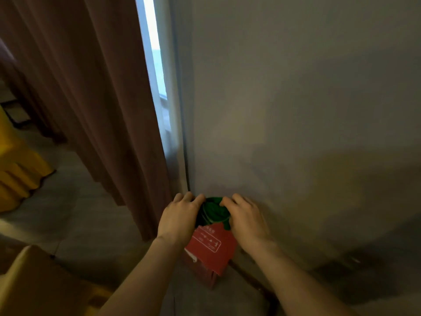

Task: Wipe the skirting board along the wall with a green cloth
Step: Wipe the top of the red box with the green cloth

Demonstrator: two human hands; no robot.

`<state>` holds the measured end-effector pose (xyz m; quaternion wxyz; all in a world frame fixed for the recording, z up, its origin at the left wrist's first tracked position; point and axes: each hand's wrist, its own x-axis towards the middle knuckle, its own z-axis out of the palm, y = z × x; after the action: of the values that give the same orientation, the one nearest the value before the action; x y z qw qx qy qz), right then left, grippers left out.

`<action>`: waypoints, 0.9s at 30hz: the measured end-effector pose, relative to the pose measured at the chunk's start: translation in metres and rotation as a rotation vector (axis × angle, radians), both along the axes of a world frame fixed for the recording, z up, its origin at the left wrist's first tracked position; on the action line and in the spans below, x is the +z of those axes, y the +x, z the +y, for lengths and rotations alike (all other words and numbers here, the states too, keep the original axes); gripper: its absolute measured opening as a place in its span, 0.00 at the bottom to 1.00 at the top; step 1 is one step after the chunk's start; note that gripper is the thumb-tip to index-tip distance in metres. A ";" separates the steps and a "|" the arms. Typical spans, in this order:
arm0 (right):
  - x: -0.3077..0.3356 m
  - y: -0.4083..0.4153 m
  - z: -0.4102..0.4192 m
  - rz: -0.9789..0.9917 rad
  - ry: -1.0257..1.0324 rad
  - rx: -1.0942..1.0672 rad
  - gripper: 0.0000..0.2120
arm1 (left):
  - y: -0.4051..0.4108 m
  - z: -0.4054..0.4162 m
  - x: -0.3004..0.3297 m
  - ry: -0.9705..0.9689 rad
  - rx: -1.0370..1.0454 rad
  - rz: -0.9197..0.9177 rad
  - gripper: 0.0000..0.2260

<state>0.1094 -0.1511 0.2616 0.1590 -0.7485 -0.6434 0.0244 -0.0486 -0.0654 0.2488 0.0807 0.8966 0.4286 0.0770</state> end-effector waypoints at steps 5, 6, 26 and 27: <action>0.048 -0.030 -0.029 -0.066 0.050 -0.034 0.21 | -0.027 -0.020 0.045 0.073 -0.038 -0.058 0.20; 0.057 -0.035 -0.036 -0.077 0.061 -0.039 0.22 | -0.031 -0.024 0.055 0.085 -0.047 -0.069 0.20; 0.142 -0.039 -0.125 -0.164 0.187 -0.161 0.22 | -0.027 -0.093 0.153 0.251 -0.207 -0.114 0.22; 0.143 -0.034 -0.132 -0.161 0.195 -0.174 0.22 | -0.022 -0.099 0.156 0.256 -0.217 -0.111 0.22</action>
<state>0.0758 -0.2831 0.4045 0.1802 -0.7820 -0.5860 -0.1120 -0.0701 -0.1639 0.4050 -0.0027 0.9350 0.3107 0.1711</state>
